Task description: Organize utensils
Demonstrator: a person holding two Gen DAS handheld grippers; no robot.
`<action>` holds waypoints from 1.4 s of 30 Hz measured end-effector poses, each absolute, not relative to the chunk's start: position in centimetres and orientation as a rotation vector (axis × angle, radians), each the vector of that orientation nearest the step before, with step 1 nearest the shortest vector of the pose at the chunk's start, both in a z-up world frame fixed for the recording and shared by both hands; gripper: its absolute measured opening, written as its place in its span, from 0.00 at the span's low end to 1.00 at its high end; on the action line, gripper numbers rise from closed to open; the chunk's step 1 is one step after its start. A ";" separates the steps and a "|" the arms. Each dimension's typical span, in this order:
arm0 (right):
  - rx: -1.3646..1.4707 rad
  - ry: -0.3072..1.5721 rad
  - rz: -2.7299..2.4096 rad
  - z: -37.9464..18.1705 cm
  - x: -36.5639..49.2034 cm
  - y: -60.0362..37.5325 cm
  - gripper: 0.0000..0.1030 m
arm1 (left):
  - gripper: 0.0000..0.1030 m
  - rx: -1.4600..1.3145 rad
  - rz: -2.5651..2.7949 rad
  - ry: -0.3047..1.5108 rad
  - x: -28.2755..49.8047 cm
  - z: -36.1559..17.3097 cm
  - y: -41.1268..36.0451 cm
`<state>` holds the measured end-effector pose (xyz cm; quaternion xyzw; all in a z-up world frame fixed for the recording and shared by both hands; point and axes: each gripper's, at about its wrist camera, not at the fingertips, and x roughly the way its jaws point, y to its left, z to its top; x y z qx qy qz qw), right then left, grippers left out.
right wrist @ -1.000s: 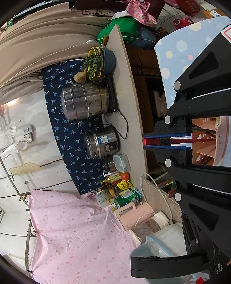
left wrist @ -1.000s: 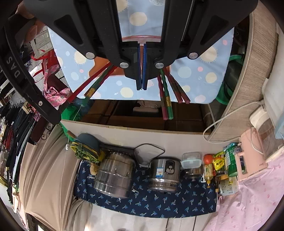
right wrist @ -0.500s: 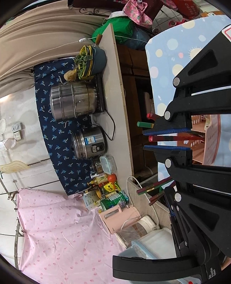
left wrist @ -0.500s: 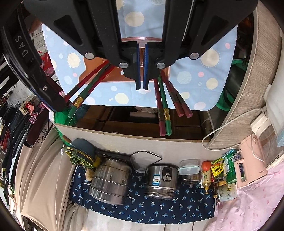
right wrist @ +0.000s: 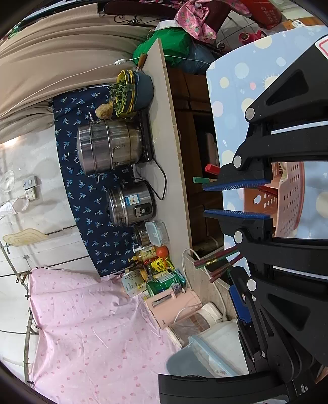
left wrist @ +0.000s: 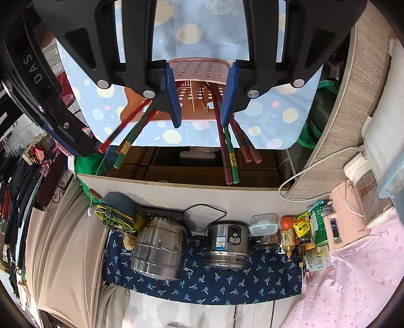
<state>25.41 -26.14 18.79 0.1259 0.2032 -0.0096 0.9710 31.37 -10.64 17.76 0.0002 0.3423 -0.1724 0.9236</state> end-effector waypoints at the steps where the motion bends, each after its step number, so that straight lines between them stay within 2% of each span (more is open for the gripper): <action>1: 0.255 0.407 -0.021 19.0 25.0 -26.2 0.17 | 0.30 -0.001 -0.354 0.702 31.1 17.9 -10.5; 5: 0.260 0.399 -0.023 19.5 23.5 -26.4 0.20 | 0.30 -0.003 -0.350 0.694 30.0 18.5 -10.0; 9: 0.256 0.404 -0.023 19.7 21.8 -26.3 0.21 | 0.34 -0.002 -0.346 0.686 28.8 19.0 -9.7; 22: 0.228 0.474 -0.011 18.1 16.3 -25.1 0.23 | 0.35 0.032 -0.326 0.664 23.5 19.7 -8.6; 25: 0.218 0.489 -0.017 17.5 15.0 -24.6 0.31 | 0.40 0.049 -0.312 0.661 22.2 19.5 -8.4; 27: 0.205 0.503 -0.026 17.0 14.1 -24.3 0.32 | 0.43 0.064 -0.300 0.656 21.3 19.2 -8.2; 42: 0.138 0.583 -0.054 13.8 10.2 -22.3 0.42 | 0.44 0.123 -0.237 0.712 17.3 14.8 -7.8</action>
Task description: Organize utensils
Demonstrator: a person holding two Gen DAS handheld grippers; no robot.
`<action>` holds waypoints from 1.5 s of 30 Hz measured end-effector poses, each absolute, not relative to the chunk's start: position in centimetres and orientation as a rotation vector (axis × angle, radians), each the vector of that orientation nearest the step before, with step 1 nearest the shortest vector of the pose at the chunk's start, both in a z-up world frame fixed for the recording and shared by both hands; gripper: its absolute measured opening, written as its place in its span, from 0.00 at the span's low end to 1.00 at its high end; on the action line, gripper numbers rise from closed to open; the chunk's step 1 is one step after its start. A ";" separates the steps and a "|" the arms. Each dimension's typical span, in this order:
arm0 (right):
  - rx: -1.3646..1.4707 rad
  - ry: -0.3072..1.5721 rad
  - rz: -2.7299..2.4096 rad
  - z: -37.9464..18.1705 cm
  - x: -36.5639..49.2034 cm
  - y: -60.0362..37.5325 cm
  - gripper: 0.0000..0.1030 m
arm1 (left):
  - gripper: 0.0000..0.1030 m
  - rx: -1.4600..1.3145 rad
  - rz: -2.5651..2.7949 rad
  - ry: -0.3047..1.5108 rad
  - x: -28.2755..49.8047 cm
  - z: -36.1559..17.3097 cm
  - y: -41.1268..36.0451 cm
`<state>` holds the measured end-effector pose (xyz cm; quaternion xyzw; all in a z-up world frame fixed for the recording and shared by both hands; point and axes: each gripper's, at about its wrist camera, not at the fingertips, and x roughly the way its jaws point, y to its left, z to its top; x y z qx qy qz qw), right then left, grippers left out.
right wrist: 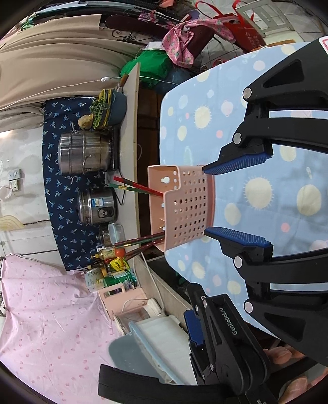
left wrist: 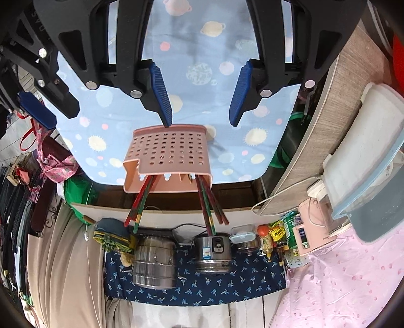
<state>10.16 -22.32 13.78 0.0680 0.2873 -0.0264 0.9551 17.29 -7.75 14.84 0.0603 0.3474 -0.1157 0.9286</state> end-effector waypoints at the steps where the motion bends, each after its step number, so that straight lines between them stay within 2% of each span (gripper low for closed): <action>1: 0.143 0.590 -0.055 13.5 10.0 -22.3 0.42 | 0.44 0.124 -0.234 0.717 17.1 14.5 -7.6; 5: 0.169 0.621 -0.058 12.5 9.8 -22.6 0.46 | 0.44 0.112 -0.216 0.742 16.8 13.3 -7.2; 8: 0.173 0.641 -0.062 11.8 9.7 -22.6 0.49 | 0.53 0.118 -0.191 0.737 16.4 12.6 -6.9; 12: 0.179 0.660 -0.071 11.0 9.5 -22.7 0.51 | 0.55 0.137 -0.171 0.734 15.9 11.9 -6.8; 16: 0.179 0.662 -0.083 10.6 9.4 -22.7 0.60 | 0.59 0.136 -0.161 0.744 15.7 11.2 -6.6; 19: 0.155 0.662 -0.091 10.4 9.3 -22.4 0.62 | 0.65 0.138 -0.149 0.747 15.8 10.9 -6.3; 26: 0.162 0.684 -0.095 9.7 9.5 -22.5 0.67 | 0.71 0.146 -0.129 0.750 15.7 10.2 -6.2; 29: 0.164 0.703 -0.092 9.3 9.8 -22.6 0.68 | 0.81 0.144 -0.114 0.750 15.7 9.9 -6.1; 31: 0.170 0.714 -0.090 9.0 9.9 -22.6 0.75 | 0.84 0.146 -0.104 0.744 15.8 9.9 -6.0; 35: 0.178 0.718 -0.099 8.8 10.2 -22.6 0.82 | 0.86 0.149 -0.100 0.743 16.0 9.7 -6.0; 42: 0.176 0.728 -0.123 8.5 10.9 -22.8 0.84 | 0.90 0.158 -0.108 0.752 16.5 9.3 -6.2; 44: 0.179 0.732 -0.123 8.4 11.1 -22.9 0.88 | 0.91 0.159 -0.112 0.757 16.8 9.2 -6.3; 45: 0.178 0.733 -0.125 8.4 11.2 -23.0 0.93 | 0.91 0.160 -0.113 0.759 16.9 9.1 -6.4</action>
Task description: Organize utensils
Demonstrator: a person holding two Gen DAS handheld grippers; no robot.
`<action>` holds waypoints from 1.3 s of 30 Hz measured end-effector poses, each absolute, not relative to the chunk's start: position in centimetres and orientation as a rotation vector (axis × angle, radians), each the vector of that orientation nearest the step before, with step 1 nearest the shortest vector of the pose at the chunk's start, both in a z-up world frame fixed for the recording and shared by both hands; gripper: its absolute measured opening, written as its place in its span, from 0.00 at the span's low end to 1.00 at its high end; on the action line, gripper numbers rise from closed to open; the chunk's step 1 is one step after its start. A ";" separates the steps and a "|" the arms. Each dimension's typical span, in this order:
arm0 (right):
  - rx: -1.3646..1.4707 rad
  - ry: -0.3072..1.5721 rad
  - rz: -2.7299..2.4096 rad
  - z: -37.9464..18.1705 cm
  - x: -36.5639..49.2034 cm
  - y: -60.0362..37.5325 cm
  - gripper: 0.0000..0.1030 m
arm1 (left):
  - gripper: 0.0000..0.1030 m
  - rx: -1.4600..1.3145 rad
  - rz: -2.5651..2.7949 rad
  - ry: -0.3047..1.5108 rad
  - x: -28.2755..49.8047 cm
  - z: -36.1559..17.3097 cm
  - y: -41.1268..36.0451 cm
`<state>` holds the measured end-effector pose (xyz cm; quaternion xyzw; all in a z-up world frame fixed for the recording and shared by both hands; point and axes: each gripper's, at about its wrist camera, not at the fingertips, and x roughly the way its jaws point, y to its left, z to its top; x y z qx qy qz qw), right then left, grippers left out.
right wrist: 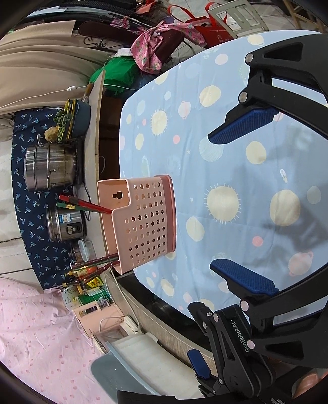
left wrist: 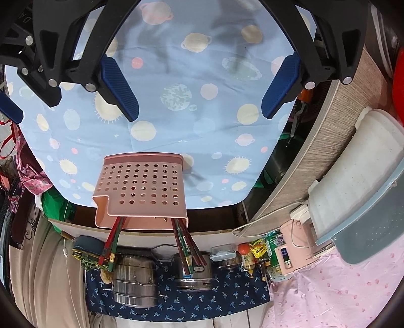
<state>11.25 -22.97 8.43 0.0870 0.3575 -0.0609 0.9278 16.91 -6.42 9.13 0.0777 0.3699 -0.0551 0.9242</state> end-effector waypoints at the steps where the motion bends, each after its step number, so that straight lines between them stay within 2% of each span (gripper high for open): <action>1: 0.176 0.731 -0.128 8.4 11.4 -23.0 0.94 | 0.91 0.160 -0.113 0.761 17.0 9.1 -6.5; 39: 0.178 0.733 -0.153 7.7 15.1 -23.7 0.94 | 0.93 0.159 -0.111 0.796 21.1 8.0 -7.4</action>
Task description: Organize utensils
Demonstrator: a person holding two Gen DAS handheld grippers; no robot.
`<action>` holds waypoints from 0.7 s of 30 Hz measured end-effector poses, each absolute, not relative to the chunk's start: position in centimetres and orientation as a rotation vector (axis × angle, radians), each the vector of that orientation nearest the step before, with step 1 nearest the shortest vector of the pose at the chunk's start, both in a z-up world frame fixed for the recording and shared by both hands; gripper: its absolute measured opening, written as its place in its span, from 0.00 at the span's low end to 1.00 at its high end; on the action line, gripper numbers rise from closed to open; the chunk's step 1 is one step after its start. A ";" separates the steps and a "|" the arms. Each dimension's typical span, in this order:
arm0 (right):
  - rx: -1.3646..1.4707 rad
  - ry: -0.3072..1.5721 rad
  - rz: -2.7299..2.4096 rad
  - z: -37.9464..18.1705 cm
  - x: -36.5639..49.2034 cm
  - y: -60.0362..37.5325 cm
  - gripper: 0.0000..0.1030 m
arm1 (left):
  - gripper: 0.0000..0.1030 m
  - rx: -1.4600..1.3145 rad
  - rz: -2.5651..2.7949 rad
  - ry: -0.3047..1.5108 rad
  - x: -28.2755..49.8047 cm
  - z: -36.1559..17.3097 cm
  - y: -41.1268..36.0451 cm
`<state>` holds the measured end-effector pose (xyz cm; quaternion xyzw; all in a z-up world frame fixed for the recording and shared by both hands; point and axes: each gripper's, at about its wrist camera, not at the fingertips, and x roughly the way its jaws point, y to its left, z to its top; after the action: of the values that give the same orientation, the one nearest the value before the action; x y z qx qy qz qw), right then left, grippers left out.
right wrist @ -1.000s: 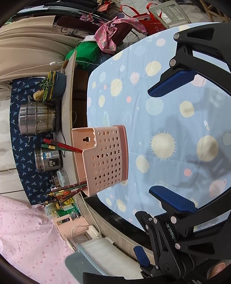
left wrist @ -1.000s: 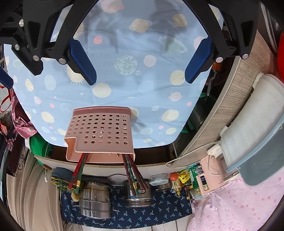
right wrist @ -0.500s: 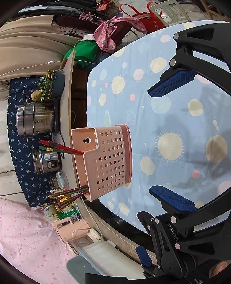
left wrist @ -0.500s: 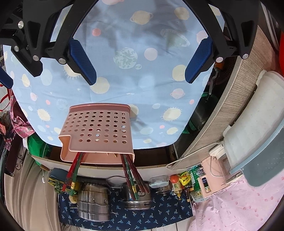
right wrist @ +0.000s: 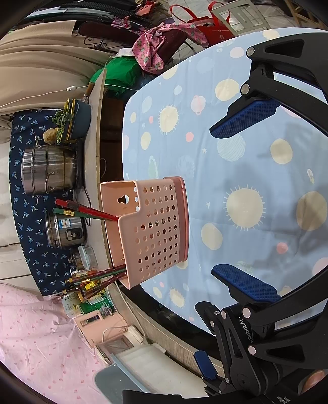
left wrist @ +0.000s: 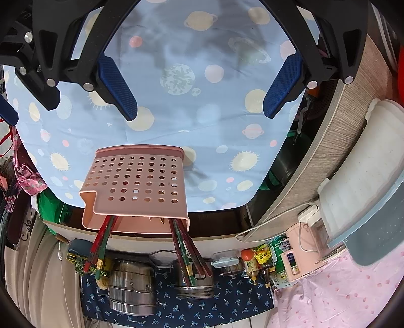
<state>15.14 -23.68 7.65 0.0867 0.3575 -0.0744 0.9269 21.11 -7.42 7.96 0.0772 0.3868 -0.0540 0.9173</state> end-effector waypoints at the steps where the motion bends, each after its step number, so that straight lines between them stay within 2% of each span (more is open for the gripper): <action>1: 0.178 0.733 -0.152 7.6 15.2 -23.7 0.94 | 0.93 0.158 -0.111 0.796 21.1 8.0 -7.4; 21: 0.182 0.735 -0.153 7.6 15.2 -23.7 0.94 | 0.93 0.159 -0.111 0.796 21.2 8.0 -7.4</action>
<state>15.22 -23.73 7.57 0.0888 0.3585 -0.0747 0.9263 21.18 -7.36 7.96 0.0772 0.3867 -0.0539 0.9174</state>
